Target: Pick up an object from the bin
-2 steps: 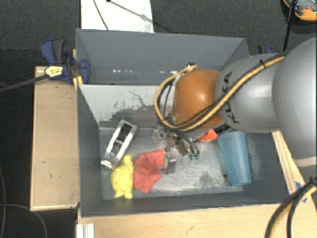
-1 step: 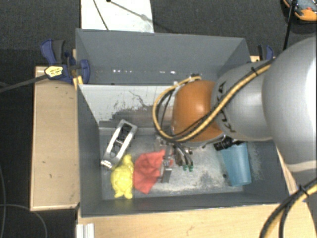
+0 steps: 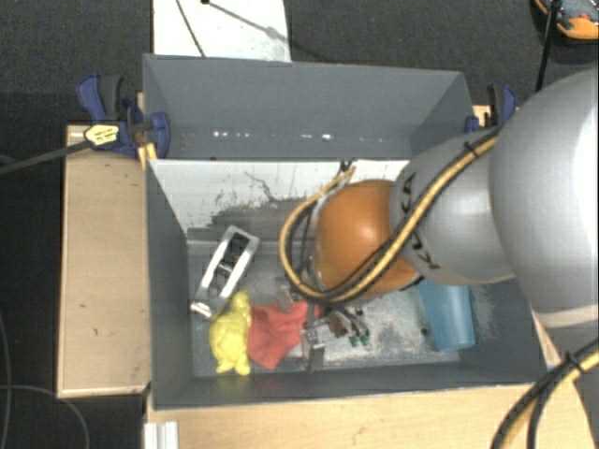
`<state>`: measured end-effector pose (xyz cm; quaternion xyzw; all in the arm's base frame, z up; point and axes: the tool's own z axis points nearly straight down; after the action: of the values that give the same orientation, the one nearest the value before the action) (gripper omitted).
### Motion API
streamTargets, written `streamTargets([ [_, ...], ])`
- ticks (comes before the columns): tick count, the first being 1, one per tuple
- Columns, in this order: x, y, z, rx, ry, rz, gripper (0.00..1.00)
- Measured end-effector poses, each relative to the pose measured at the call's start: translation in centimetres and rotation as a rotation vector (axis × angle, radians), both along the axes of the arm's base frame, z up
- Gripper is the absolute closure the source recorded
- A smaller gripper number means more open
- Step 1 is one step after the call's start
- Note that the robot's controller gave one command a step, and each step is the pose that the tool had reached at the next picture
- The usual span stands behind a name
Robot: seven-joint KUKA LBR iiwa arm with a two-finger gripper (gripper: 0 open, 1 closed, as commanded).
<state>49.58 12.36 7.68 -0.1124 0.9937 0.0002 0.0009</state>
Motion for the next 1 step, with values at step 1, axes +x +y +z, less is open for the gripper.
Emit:
streamTargets([
  [1, 3.31, -3.36, -0.28, 0.002, 0.0, -0.086, 0.0],
])
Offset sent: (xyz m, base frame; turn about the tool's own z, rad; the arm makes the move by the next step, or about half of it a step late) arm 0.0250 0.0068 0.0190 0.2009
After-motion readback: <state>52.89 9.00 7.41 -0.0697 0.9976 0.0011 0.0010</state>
